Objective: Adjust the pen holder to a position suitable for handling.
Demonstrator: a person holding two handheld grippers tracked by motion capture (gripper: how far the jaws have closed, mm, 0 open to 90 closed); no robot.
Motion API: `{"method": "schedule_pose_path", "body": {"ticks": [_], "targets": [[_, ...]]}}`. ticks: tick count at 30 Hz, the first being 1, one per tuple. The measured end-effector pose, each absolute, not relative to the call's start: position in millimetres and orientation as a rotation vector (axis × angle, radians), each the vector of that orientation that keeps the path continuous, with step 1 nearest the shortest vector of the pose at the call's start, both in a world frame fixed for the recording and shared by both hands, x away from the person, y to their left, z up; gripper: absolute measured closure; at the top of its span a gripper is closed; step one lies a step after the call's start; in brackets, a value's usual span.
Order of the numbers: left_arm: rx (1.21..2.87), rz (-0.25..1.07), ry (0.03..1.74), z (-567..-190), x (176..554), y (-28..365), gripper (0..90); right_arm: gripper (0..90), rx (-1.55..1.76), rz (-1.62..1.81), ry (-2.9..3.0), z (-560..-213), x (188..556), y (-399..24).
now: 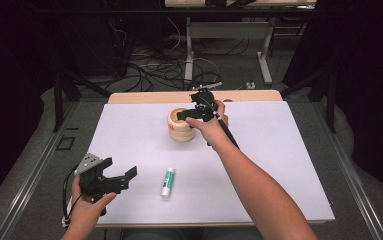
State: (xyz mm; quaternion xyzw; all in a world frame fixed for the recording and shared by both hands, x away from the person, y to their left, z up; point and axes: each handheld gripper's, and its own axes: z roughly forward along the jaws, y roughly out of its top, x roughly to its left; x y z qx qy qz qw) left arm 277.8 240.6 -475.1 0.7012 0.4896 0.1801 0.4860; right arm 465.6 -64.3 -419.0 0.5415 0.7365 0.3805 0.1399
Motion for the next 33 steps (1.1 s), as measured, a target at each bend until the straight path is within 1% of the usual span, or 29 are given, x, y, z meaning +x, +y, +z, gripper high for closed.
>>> {"method": "schedule_pose_path", "body": {"ticks": [13, 19, 25, 27, 33], "targets": [[1.69, 0.438, 1.207, -475.5, 277.3, 243.2, 0.7, 1.7, 1.779, 1.125, 2.046, -440.6, 494.7, -67.9], [1.679, 0.452, 1.211, -474.7, 275.6, 244.9, 0.7, 7.8, 1.841, 1.125, 1.995, -447.9, 503.5, -71.2], [1.677, 0.451, 1.213, -474.7, 275.6, 245.8, 0.7, 10.9, 1.957, 1.159, 1.954, -453.2, 509.8, -76.2], [1.672, 0.447, 1.216, -474.7, 275.4, 245.5, 0.7, 14.3, 2.008, 1.181, 1.925, -454.8, 511.7, -76.5], [1.678, 0.448, 1.214, -474.5, 275.7, 246.3, 0.7, 15.7, 2.065, 1.175, 1.93, -461.0, 514.6, -77.6]]}}
